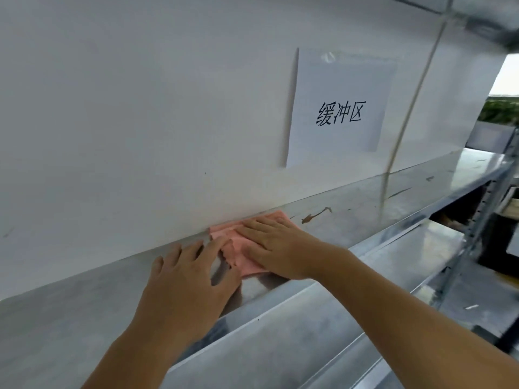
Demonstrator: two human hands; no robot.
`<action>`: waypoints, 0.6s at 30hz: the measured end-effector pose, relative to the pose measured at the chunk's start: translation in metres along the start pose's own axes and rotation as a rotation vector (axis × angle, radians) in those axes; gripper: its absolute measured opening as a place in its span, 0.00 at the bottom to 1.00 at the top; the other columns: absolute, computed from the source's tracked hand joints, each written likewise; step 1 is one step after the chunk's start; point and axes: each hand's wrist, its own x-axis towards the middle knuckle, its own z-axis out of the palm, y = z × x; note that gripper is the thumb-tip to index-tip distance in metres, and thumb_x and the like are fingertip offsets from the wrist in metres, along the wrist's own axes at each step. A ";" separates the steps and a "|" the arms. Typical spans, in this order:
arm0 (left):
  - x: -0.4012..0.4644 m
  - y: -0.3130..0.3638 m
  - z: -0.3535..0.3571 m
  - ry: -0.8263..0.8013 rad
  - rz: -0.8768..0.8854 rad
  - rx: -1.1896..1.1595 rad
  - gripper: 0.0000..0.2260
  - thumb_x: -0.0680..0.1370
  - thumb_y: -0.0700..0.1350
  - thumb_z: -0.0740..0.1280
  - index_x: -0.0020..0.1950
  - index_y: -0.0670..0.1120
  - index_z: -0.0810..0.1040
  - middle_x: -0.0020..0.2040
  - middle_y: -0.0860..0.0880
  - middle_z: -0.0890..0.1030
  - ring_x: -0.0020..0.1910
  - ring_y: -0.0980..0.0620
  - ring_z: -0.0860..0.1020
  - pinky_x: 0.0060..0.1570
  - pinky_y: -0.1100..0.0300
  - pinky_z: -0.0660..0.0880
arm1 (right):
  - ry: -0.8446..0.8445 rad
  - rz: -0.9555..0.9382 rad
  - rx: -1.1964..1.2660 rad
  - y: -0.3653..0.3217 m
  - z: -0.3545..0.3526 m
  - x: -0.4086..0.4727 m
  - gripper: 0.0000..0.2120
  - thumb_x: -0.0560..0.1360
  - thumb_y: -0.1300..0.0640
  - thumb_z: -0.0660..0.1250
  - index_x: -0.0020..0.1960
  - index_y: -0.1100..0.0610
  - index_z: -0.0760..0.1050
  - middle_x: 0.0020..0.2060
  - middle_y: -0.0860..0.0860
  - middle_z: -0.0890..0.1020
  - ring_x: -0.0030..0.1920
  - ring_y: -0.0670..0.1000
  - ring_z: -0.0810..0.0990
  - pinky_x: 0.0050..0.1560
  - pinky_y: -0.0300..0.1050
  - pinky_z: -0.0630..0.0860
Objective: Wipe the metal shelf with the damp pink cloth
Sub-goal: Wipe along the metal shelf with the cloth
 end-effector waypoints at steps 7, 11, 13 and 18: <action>0.011 0.012 0.001 0.037 0.025 -0.078 0.37 0.71 0.71 0.39 0.79 0.64 0.57 0.75 0.58 0.70 0.74 0.51 0.66 0.75 0.49 0.62 | 0.053 -0.035 0.035 -0.002 0.007 -0.057 0.27 0.88 0.40 0.40 0.86 0.41 0.46 0.84 0.37 0.46 0.84 0.40 0.40 0.76 0.35 0.27; 0.020 0.017 0.004 0.029 0.022 -0.073 0.36 0.72 0.72 0.40 0.79 0.66 0.55 0.77 0.58 0.68 0.75 0.51 0.64 0.76 0.49 0.61 | -0.003 -0.025 0.030 0.014 -0.001 -0.030 0.28 0.88 0.40 0.40 0.86 0.44 0.47 0.86 0.42 0.47 0.85 0.44 0.42 0.82 0.45 0.34; 0.026 0.020 0.006 0.022 -0.001 -0.088 0.35 0.72 0.73 0.41 0.79 0.66 0.55 0.79 0.57 0.66 0.77 0.49 0.63 0.77 0.48 0.60 | -0.012 -0.010 0.022 0.023 -0.003 -0.008 0.28 0.88 0.40 0.40 0.87 0.45 0.48 0.87 0.45 0.50 0.86 0.47 0.44 0.84 0.51 0.37; 0.035 0.037 0.009 0.020 -0.046 -0.063 0.38 0.69 0.73 0.38 0.79 0.66 0.54 0.79 0.58 0.65 0.78 0.49 0.60 0.78 0.49 0.59 | 0.007 -0.064 0.039 0.039 0.001 -0.028 0.28 0.87 0.39 0.38 0.86 0.42 0.45 0.86 0.42 0.47 0.85 0.44 0.41 0.84 0.49 0.36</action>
